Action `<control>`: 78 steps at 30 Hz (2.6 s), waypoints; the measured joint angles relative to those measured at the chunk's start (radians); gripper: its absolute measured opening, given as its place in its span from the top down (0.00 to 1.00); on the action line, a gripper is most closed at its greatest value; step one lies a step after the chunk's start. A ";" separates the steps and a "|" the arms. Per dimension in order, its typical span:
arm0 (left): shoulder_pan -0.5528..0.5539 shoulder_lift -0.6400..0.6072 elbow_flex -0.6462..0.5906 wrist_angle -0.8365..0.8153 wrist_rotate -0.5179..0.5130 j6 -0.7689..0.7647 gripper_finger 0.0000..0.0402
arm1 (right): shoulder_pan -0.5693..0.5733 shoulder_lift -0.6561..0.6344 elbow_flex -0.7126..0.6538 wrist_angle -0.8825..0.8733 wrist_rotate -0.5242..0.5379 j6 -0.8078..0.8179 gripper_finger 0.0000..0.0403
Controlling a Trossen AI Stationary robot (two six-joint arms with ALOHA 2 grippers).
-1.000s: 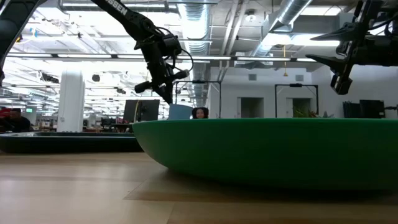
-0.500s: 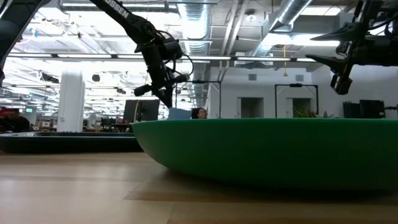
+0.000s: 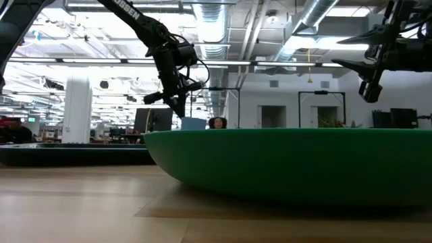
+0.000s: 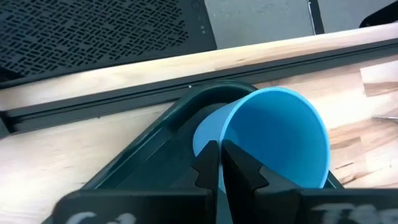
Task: Pick and place plate/cup/fork/spoon on tray
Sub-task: Put the blue cup on the black serving tray, then put the green plate on the black serving tray below the blue cup
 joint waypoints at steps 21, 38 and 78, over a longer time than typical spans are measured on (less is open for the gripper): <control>-0.006 0.000 0.122 -0.063 0.047 0.095 0.33 | 0.000 0.000 0.000 0.000 -0.003 0.000 0.57; -0.373 -0.028 0.415 -0.517 0.178 0.328 0.34 | 0.000 0.000 0.000 -0.049 -0.006 0.000 0.57; -0.972 -0.023 -0.089 0.043 -0.081 -0.143 0.34 | 0.000 0.000 0.002 -0.122 -0.029 0.002 0.57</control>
